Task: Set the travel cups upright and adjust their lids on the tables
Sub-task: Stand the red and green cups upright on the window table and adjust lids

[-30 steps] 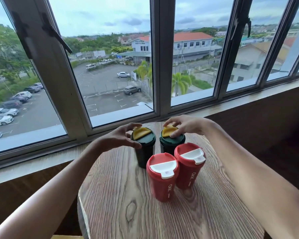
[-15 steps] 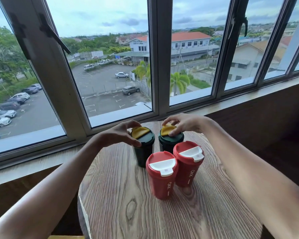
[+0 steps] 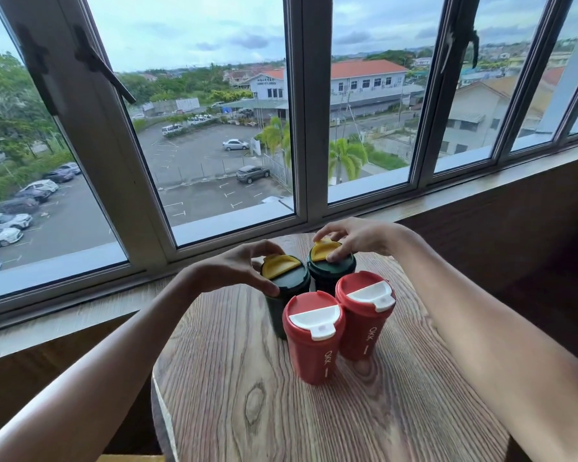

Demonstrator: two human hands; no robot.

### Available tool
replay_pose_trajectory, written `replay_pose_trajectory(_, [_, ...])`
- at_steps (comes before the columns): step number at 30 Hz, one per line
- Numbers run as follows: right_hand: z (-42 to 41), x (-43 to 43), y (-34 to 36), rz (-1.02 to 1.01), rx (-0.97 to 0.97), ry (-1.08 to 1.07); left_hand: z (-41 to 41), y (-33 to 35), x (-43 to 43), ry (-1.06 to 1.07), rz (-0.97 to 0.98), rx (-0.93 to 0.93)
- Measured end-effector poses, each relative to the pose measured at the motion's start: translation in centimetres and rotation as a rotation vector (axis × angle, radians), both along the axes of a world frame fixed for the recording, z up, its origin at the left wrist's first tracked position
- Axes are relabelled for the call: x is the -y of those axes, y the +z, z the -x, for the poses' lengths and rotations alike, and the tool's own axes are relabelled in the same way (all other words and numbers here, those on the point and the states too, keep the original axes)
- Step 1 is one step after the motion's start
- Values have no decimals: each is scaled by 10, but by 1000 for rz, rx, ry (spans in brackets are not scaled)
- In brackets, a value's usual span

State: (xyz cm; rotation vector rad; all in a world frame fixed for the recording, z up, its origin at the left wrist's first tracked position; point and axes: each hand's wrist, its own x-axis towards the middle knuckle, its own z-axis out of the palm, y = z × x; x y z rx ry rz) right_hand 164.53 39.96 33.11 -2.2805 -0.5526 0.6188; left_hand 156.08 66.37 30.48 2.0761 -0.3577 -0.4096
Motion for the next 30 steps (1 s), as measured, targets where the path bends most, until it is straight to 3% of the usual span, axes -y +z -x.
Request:
replay_pose_trajectory(17, [-4, 9, -1, 48, 99, 112, 2, -1, 2, -34, 58, -94])
replay_pose_trajectory(30, [-9, 11, 4, 7, -53, 140, 7, 0, 3, -18, 93, -117])
